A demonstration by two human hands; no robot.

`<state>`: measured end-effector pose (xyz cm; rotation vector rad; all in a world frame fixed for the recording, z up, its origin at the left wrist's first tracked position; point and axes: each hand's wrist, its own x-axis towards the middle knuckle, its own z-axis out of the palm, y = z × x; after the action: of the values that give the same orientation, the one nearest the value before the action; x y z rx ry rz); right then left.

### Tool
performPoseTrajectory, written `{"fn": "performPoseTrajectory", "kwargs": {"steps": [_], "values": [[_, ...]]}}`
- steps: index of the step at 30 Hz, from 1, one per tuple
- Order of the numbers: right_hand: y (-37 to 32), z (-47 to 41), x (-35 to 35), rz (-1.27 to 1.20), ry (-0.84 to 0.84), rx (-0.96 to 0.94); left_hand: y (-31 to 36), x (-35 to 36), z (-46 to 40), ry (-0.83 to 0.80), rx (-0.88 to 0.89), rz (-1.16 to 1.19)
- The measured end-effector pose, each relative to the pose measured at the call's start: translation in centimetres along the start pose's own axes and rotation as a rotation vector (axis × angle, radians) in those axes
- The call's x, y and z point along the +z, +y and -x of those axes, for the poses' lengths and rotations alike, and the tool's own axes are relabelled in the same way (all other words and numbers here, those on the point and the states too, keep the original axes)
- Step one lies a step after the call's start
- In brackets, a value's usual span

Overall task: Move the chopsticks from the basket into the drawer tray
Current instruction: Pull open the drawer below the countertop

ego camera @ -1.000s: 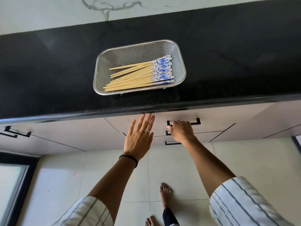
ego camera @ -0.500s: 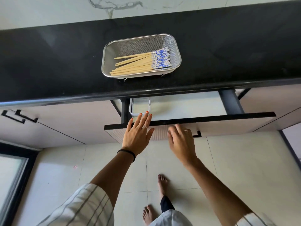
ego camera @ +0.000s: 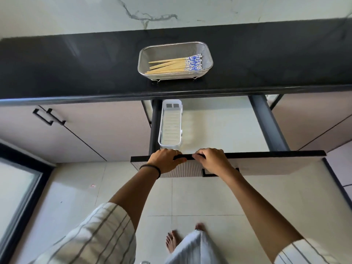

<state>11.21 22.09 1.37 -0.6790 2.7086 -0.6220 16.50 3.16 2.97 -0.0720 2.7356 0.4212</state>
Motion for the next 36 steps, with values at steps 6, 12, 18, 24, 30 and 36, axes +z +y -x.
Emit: {"fn": "performPoseTrajectory", "kwargs": {"steps": [6, 12, 18, 24, 30, 36], "values": [[-0.3, 2.7, -0.7, -0.127, -0.22, 0.096, 1.3, 0.4, 3.1, -0.17, -0.043, 0.083], [-0.4, 5.0, -0.5, -0.09, -0.329, 0.079, 2.3, 2.0, 6.0, -0.24, -0.081, 0.145], [-0.9, 6.4, -0.7, -0.103, -0.475, 0.056, 3.1, 2.7, 7.8, -0.329, -0.119, 0.096], [-1.6, 6.8, -1.2, -0.089, -0.711, 0.061, 3.7, 2.7, 8.9, -0.418, -0.171, 0.096], [-2.1, 5.8, -0.7, -0.065, -0.917, 0.075, 4.0, 1.9, 7.8, -0.595, -0.239, 0.148], [-2.8, 2.3, -0.8, -0.007, -1.013, 0.112, 2.8, 0.8, 4.5, -0.744, -0.286, 0.355]]}}
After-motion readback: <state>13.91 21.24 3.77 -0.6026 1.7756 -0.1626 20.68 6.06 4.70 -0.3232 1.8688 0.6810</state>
